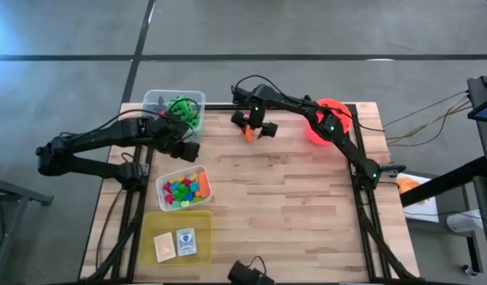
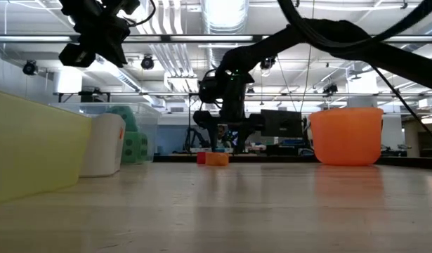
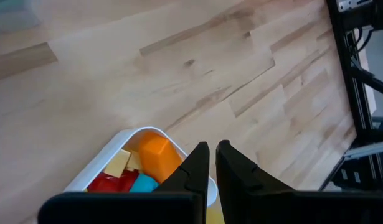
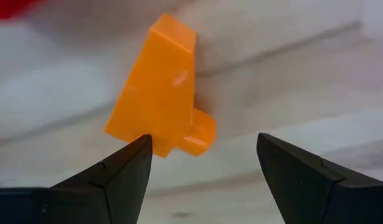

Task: Pick & Place Toys
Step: Put the orange game piece into the white bin

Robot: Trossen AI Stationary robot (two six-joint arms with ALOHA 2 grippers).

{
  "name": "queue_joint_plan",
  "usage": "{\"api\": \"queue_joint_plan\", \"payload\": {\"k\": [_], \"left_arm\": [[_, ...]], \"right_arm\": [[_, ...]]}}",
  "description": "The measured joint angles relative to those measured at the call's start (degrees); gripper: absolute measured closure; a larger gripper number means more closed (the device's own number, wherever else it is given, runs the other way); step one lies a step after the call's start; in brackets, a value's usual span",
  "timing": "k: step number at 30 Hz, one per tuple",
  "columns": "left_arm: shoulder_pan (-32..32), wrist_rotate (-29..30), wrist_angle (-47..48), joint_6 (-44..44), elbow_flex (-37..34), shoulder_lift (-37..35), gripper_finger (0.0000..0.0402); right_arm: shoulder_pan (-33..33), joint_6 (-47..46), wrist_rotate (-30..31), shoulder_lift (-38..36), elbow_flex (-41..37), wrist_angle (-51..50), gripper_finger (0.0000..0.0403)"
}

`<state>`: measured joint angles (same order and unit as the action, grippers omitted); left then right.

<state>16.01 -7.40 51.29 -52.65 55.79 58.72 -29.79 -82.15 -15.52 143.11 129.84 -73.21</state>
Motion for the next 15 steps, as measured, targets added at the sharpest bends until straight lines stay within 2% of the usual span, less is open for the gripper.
{"api": "queue_joint_plan", "payload": {"k": [9,15], "left_arm": [[0.00,-1.22,-0.01,0.43,0.00,0.00,0.0375],[0.00,-1.24,0.00,0.79,0.00,0.00,0.0375]], "right_arm": [[2.42,10.58,-0.10,-0.33,-0.20,-17.05,0.0122],[4.96,13.75,4.29,-1.35,-0.24,-16.29,0.0122]]}}
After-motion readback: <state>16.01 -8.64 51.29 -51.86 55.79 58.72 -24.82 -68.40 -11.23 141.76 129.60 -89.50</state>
